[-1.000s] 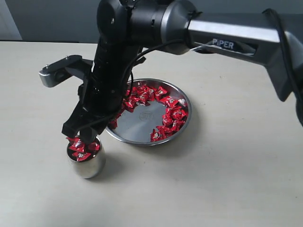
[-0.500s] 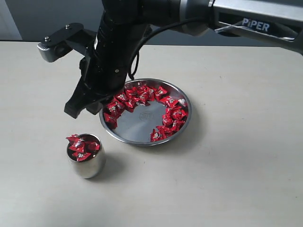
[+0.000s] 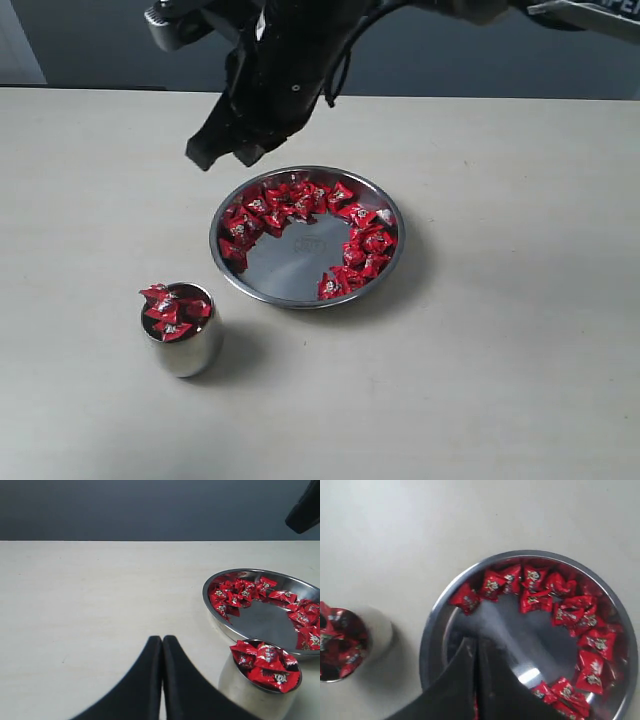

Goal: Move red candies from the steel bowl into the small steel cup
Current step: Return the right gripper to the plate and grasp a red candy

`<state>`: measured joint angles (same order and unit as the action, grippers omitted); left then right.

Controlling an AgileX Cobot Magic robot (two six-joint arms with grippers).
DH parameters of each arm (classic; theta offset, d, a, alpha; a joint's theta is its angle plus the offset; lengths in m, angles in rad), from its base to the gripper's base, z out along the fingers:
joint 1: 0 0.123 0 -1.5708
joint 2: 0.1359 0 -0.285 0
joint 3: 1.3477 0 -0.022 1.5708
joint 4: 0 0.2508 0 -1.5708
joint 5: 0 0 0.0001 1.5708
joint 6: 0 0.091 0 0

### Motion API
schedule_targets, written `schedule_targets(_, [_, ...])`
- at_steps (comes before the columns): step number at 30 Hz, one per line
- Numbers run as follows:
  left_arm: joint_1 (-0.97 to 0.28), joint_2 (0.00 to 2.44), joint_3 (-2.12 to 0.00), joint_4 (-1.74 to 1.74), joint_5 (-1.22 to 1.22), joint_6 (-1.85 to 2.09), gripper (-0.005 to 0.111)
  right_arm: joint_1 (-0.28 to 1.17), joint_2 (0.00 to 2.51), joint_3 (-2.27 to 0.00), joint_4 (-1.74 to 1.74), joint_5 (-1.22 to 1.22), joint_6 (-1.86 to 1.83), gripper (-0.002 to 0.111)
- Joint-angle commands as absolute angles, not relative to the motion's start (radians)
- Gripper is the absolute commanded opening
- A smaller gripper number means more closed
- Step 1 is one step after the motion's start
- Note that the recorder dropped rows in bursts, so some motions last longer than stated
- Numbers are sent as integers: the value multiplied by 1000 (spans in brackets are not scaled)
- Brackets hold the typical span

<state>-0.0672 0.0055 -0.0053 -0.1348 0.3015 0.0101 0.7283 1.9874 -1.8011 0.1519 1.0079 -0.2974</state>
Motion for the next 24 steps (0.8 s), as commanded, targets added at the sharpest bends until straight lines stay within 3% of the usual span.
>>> schedule_targets(1, [-62, 0, 0, -134, 292, 10, 0, 655, 2028, -1800, 158, 1034, -288, 2])
schedule_targets(3, [-62, 0, 0, -134, 292, 10, 0, 625, 2060, -1800, 165, 1052, -288, 8])
schedule_targets(6, [-62, 0, 0, -134, 292, 10, 0, 593, 2152, -1800, 198, 1044, -294, 37])
schedule_targets(8, [-62, 0, 0, -134, 292, 10, 0, 593, 2208, -1800, 196, 971, -294, 48])
schedule_targets(14, [-62, 0, 0, -134, 292, 10, 0, 593, 2288, -1800, 152, 724, -154, 49])
schedule_targets(24, [-62, 0, 0, -134, 290, 10, 0, 593, 2359, -1800, 21, 676, -10, 49])
